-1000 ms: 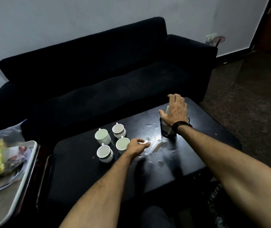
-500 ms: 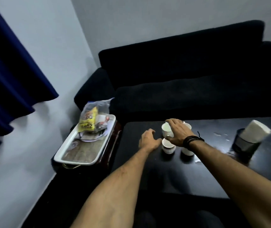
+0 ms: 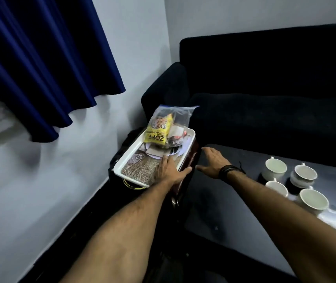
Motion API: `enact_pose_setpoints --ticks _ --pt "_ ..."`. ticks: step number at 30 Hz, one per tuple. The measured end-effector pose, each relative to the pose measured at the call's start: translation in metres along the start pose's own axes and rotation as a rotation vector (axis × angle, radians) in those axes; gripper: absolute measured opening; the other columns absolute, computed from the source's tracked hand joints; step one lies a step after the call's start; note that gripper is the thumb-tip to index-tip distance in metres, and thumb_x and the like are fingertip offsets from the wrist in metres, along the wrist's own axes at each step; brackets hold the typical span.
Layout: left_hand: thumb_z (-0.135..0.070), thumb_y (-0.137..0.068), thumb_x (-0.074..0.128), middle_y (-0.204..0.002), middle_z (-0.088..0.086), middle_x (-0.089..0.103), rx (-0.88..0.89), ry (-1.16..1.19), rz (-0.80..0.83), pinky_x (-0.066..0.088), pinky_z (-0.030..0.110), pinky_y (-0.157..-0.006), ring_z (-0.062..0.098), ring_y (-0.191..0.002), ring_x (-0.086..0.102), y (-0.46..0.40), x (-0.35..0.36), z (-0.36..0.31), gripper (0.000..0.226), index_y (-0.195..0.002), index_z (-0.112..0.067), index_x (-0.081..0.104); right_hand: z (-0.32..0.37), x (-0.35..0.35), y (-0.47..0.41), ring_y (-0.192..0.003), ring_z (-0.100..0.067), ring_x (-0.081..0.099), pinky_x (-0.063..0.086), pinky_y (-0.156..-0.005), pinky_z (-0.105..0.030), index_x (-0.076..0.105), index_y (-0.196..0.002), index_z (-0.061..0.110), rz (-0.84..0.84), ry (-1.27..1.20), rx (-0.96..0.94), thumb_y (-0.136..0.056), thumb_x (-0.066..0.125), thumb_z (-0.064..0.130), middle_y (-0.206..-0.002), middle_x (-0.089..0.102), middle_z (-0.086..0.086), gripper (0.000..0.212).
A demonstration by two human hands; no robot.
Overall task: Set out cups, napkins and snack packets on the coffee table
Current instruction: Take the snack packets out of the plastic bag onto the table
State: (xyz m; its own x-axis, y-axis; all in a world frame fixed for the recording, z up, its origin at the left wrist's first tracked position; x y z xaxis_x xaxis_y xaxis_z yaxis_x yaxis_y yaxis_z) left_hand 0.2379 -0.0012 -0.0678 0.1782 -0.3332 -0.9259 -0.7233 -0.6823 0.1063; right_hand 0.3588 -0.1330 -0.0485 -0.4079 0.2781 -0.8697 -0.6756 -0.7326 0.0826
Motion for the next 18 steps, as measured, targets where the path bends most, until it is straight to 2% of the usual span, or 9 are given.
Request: enact_pose_setpoints --ticks 2,5,8,11,15,18 --pt "-0.083 -0.078 0.033 -0.166 0.005 0.006 -0.024 -0.022 0.039 0.013 0.047 -0.122 0.026 -0.152 0.010 -0.013 0.010 0.015 0.102 -0.157 -0.021 0.013 0.013 0.009 -0.018 -0.132 -0.028 0.043 0.039 -0.108 -0.038 0.037 -0.141 0.012 -0.027 -0.088 0.013 -0.078 0.073 0.044 -0.142 0.044 -0.012 0.079" --pt "-0.079 -0.086 0.015 -0.166 0.006 -0.006 -0.038 -0.036 0.078 -0.004 0.052 -0.120 0.024 -0.153 -0.005 -0.035 0.023 0.026 0.092 -0.157 -0.023 0.005 0.027 0.020 -0.048 -0.125 -0.029 0.049 0.043 -0.102 -0.037 0.040 -0.139 0.010 -0.054 -0.197 0.028 -0.077 0.073 0.040 -0.137 0.048 -0.014 0.076" --pt "-0.085 -0.080 0.007 -0.166 0.004 -0.009 -0.092 -0.044 0.153 -0.010 0.062 -0.114 0.024 -0.152 -0.011 -0.044 0.042 0.030 0.099 -0.157 -0.024 0.001 0.034 0.021 -0.077 -0.127 -0.032 0.049 0.043 -0.100 -0.034 0.040 -0.139 0.005 -0.101 -0.285 0.054 -0.080 0.073 0.035 -0.140 0.048 -0.016 0.075" --pt "-0.084 -0.080 0.009 -0.166 0.004 -0.005 -0.104 -0.040 0.097 -0.015 0.067 -0.110 0.023 -0.152 -0.012 -0.047 0.054 0.029 0.098 -0.157 -0.023 0.006 0.033 0.022 -0.105 -0.118 -0.030 0.056 0.046 -0.088 -0.031 0.043 -0.132 0.007 -0.134 -0.409 0.130 -0.079 0.075 0.033 -0.129 0.057 -0.012 0.068" --pt "-0.077 -0.086 0.010 -0.166 0.005 -0.001 -0.087 -0.034 0.020 -0.014 0.068 -0.109 0.024 -0.153 -0.009 -0.049 0.058 0.031 0.090 -0.157 -0.022 0.010 0.025 0.025 -0.135 -0.111 -0.023 0.055 0.042 -0.079 -0.025 0.028 -0.140 0.006 -0.118 -0.638 0.260 -0.082 0.075 0.031 -0.129 0.053 -0.010 0.079" --pt "-0.075 -0.087 0.011 -0.166 0.005 -0.001 -0.084 -0.026 0.004 -0.014 0.068 -0.110 0.022 -0.153 -0.009 -0.053 0.058 0.030 0.087 -0.157 -0.023 0.011 0.024 0.032 -0.153 -0.121 -0.026 0.054 0.045 -0.068 -0.013 0.022 -0.143 0.004 -0.073 -0.783 0.347 -0.084 0.074 0.028 -0.139 0.049 -0.013 0.083"
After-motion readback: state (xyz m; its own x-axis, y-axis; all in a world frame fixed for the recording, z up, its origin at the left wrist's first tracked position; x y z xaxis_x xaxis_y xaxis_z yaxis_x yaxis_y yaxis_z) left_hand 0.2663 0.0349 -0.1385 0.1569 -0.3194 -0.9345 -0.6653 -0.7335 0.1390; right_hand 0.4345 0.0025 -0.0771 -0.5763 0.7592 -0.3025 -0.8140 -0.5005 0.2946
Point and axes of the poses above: each hand's wrist, its own y-axis away from the middle knuckle, its own x-axis out of the palm, z = x × y, the point moved 10 cm from there along -y, towards the middle knuckle
